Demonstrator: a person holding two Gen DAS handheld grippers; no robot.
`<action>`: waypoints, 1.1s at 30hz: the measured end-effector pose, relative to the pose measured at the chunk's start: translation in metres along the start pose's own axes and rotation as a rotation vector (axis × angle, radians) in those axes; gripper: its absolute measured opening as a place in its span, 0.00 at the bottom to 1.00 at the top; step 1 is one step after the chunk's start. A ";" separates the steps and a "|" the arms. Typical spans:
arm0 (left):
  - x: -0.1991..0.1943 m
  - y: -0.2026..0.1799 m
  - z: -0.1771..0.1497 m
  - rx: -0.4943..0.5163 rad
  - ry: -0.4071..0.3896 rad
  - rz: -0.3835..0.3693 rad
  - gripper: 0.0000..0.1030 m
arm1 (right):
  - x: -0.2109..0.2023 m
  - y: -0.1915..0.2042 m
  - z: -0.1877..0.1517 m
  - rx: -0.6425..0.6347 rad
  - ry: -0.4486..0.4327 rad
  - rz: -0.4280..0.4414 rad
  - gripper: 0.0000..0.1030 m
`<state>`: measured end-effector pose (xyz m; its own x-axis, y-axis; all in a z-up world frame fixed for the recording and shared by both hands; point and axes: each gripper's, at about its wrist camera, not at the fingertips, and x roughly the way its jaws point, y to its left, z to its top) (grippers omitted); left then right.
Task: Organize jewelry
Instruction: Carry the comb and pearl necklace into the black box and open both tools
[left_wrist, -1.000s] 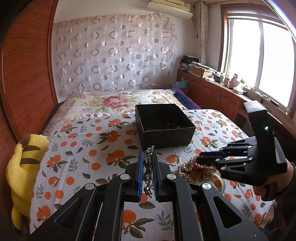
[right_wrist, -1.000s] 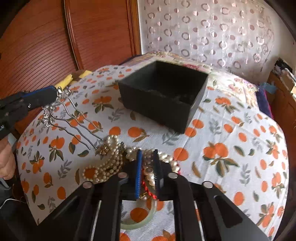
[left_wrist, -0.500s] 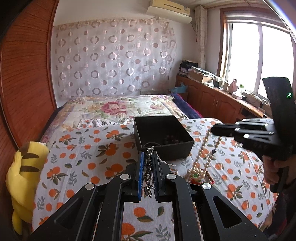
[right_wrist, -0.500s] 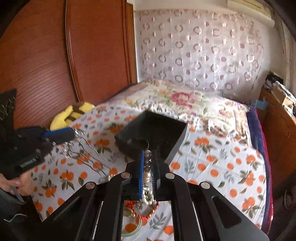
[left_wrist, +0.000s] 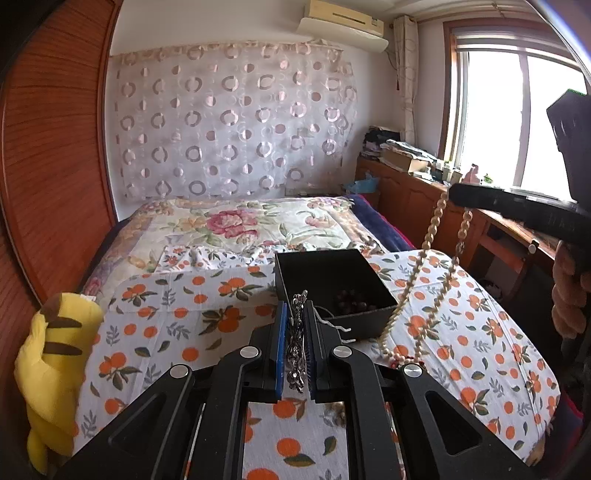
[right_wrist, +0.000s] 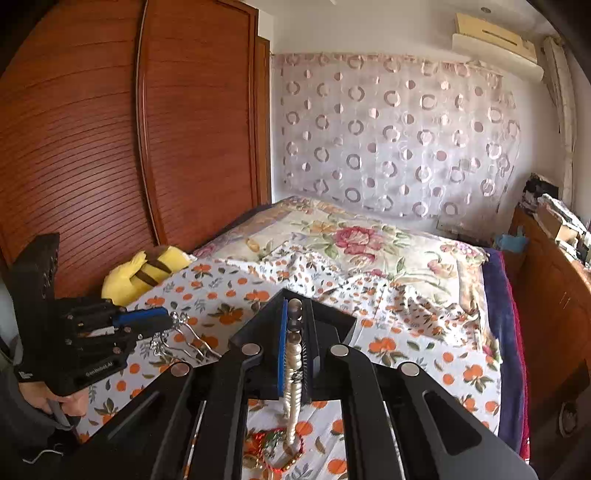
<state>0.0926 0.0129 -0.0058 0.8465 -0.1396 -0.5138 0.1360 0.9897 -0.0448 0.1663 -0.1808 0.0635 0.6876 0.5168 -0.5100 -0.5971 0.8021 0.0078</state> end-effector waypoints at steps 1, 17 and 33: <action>0.001 0.000 0.002 0.002 -0.002 0.001 0.08 | -0.002 -0.001 0.005 0.000 -0.008 -0.004 0.08; 0.069 -0.001 0.044 -0.025 0.024 -0.014 0.08 | -0.010 -0.019 0.062 -0.019 -0.081 -0.060 0.08; 0.106 0.000 0.040 -0.018 0.107 -0.049 0.19 | 0.015 -0.024 0.067 -0.006 -0.052 -0.056 0.08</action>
<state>0.2029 -0.0030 -0.0262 0.7793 -0.1848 -0.5988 0.1659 0.9823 -0.0872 0.2188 -0.1716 0.1133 0.7400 0.4864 -0.4646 -0.5599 0.8282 -0.0249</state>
